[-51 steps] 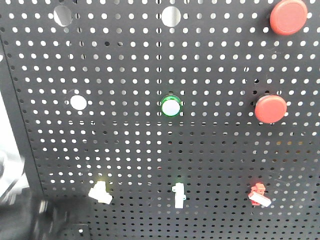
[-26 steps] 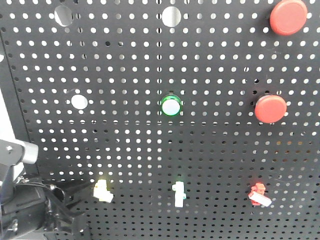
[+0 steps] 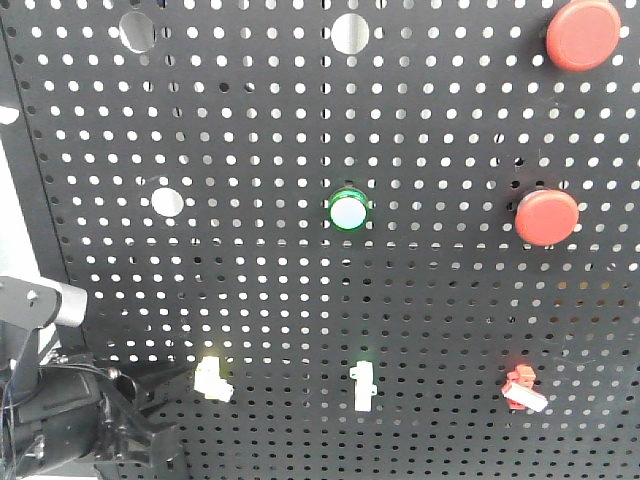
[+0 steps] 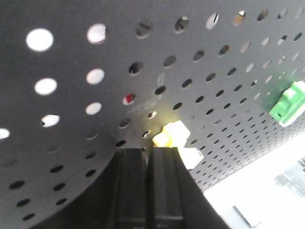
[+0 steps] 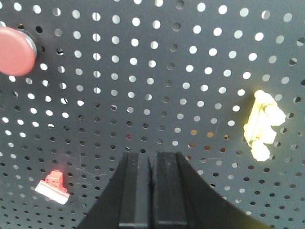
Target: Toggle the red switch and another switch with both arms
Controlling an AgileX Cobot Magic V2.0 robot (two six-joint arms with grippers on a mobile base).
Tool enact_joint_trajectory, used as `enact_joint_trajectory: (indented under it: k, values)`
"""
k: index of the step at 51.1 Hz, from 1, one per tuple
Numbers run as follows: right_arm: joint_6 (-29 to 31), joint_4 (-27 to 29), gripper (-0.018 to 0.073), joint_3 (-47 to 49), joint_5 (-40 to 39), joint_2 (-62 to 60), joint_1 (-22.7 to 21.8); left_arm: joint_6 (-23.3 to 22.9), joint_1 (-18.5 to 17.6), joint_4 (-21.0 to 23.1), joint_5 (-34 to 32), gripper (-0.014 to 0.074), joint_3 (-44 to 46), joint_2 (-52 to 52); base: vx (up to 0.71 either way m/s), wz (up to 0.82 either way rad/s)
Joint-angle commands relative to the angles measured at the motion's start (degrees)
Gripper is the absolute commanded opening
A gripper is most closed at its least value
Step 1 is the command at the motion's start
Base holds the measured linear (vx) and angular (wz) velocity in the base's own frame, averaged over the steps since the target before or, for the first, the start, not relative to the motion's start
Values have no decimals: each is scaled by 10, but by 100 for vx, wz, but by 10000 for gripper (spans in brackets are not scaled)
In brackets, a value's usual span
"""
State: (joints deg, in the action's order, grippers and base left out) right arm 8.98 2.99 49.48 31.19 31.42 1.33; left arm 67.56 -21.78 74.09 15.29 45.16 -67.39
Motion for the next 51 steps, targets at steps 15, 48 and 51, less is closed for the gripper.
enact_joint_trajectory:
  k: [15, 48, 51]
  values:
    - [5, -1, -6, 19, -44, 5, -2, -3, -1, -5, -35, 3, 22, 18, 0, 0]
    - [5, -1, -6, 19, -13, 5, -2, -7, -1, -9, 4, 3, 67, 21, 0, 0]
    - [5, -1, -6, 19, -12, 5, -2, -7, -1, -9, 7, 3, 73, 21, 0, 0]
